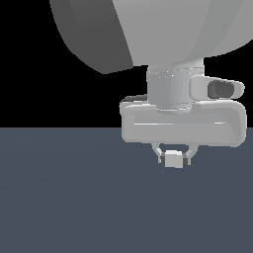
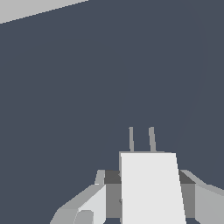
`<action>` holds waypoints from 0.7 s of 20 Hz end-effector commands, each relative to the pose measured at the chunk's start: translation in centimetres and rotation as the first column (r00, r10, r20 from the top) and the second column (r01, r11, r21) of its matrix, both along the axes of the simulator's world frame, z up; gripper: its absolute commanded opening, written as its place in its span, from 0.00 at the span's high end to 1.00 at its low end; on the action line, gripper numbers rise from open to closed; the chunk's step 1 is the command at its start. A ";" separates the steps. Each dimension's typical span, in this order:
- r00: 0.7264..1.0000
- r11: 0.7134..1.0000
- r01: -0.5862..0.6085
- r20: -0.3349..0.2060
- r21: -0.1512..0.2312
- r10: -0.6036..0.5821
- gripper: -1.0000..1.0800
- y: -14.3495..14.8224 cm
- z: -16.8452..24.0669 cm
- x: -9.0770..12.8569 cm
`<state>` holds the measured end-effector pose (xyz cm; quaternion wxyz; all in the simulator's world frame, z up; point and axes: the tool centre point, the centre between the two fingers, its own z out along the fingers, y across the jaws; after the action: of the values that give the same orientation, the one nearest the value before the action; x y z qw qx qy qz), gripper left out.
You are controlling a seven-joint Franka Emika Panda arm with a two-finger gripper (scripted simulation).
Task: Plug the charger into the wall socket.
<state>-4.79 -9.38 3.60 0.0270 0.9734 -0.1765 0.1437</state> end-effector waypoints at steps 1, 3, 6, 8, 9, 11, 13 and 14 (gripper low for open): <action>0.999 0.999 -0.054 0.001 -0.002 0.054 1.00 0.2 1.0 1.1; 0.995 0.995 -0.102 0.002 -0.002 0.102 1.00 0.4 1.8 2.2; 0.984 0.984 -0.179 0.002 -0.002 0.179 1.00 1.0 3.1 3.7; 0.975 0.975 -0.224 0.002 -0.002 0.224 1.00 1.4 3.9 4.6; 0.970 0.970 -0.244 0.001 -0.001 0.244 1.00 1.6 4.2 5.1; 0.960 0.960 -0.280 0.001 -0.001 0.280 1.00 2.0 4.8 5.8; 0.950 0.950 -0.311 0.001 0.000 0.311 1.00 2.3 5.3 6.4; 0.946 0.946 -0.324 0.001 0.000 0.324 1.00 2.5 5.5 6.6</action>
<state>1.40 -7.19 8.77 0.0048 0.9888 -0.0267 0.1468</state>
